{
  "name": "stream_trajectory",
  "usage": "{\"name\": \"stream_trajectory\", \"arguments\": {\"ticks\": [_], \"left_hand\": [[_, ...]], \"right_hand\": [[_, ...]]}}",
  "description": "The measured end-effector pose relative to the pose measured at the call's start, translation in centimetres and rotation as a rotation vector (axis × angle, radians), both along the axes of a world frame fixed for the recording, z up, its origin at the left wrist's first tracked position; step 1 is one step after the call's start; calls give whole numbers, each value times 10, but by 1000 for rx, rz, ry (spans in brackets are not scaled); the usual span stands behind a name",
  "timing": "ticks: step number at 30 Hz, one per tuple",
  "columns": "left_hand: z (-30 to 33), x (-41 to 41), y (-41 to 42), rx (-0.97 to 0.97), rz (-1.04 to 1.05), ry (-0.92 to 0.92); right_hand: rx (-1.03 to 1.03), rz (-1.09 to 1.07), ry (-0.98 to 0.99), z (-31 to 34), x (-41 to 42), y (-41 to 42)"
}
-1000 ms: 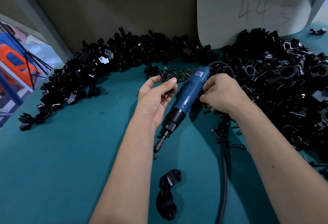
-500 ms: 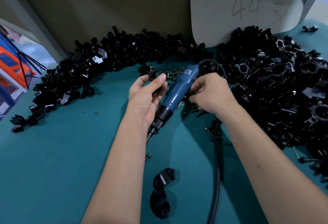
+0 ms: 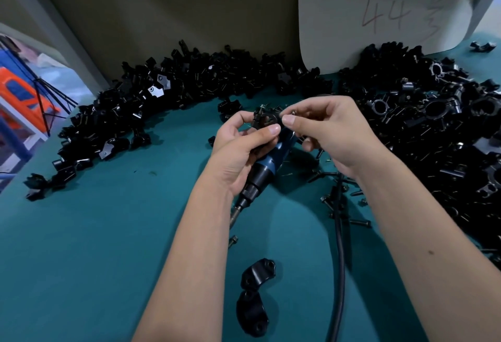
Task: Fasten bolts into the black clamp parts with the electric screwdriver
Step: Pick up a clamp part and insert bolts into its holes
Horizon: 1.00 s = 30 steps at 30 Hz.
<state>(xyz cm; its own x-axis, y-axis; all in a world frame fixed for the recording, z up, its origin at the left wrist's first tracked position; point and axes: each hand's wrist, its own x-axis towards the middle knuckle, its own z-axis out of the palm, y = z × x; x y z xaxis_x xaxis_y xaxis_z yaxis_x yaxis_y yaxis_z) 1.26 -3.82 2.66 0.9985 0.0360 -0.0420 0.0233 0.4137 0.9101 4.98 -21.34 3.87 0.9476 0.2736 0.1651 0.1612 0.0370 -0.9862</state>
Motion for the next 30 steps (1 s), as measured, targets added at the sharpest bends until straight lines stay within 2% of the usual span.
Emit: {"name": "stream_trajectory", "arguments": {"ticks": [7, 12, 16, 20, 25, 30], "left_hand": [[2, -1, -3, 9, -29, -34], [1, -2, -2, -20, -18, -29], [2, -2, -3, -3, -50, -47], [2, -3, -3, -12, -56, -56], [0, -2, -3, 32, -34, -57], [-2, 0, -3, -18, -23, -50]], "right_hand": [[-13, -44, 21, 1, 4, -6], [-107, 23, -22, 4, 4, -11], [-7, -20, 5, 3, 3, -8], [-66, -5, -12, 5, 3, -6], [-130, -26, -79, 7, 3, -5], [-124, -72, -182, 6, 2, 0]]}}
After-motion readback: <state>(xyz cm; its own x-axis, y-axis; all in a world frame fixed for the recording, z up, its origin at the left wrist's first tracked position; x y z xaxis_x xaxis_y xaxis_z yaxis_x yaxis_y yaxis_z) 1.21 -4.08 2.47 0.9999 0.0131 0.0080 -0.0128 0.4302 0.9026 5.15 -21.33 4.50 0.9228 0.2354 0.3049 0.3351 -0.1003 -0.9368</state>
